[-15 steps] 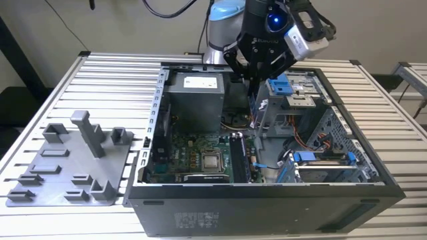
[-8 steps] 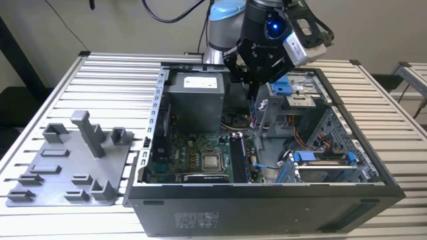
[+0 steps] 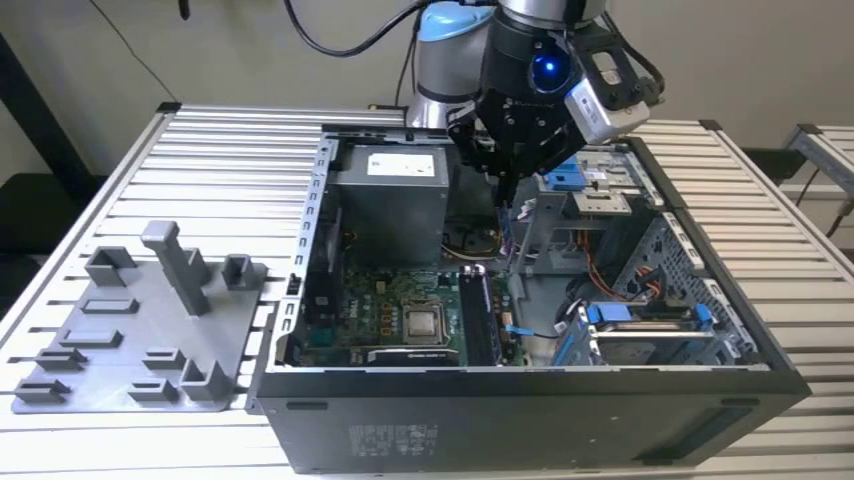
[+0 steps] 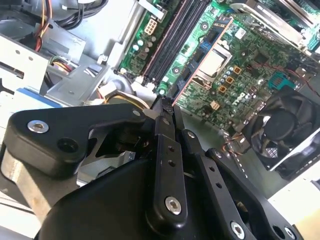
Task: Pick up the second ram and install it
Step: 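Insert the second ram into the second slot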
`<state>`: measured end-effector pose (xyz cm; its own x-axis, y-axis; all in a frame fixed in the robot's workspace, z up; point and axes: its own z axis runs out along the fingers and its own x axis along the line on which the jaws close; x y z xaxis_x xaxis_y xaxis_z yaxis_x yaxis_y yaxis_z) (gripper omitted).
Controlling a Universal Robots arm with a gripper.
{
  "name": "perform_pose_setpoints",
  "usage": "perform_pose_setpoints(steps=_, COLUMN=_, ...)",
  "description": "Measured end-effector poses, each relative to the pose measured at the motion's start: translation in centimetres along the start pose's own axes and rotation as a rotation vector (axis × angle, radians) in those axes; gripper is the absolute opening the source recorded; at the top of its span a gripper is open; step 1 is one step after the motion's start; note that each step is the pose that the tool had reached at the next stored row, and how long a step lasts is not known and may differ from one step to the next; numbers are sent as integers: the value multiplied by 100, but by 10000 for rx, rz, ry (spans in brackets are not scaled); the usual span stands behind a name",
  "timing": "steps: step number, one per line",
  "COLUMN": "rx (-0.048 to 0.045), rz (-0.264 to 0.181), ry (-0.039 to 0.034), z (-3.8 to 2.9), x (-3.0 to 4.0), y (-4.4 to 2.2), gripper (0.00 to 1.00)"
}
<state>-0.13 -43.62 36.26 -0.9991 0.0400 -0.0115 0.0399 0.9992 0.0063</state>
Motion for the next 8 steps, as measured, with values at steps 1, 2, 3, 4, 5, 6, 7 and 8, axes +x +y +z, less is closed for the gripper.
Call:
perform_pose_setpoints(steps=1, rx=0, rz=-1, ry=0, z=13, x=-1, y=0, gripper=14)
perform_pose_setpoints(steps=2, rx=1, rz=-1, ry=0, z=27, x=-2, y=0, gripper=14)
perform_pose_setpoints(steps=3, rx=2, rz=-1, ry=0, z=43, x=-2, y=0, gripper=14)
perform_pose_setpoints(steps=4, rx=1, rz=-1, ry=0, z=61, x=-2, y=0, gripper=14)
perform_pose_setpoints(steps=5, rx=1, rz=-1, ry=0, z=78, x=-2, y=0, gripper=14)
perform_pose_setpoints(steps=6, rx=0, rz=-1, ry=0, z=94, x=-2, y=0, gripper=14)
perform_pose_setpoints(steps=7, rx=0, rz=-1, ry=0, z=111, x=-2, y=-1, gripper=14)
perform_pose_setpoints(steps=8, rx=1, rz=-1, ry=0, z=129, x=-3, y=-1, gripper=14)
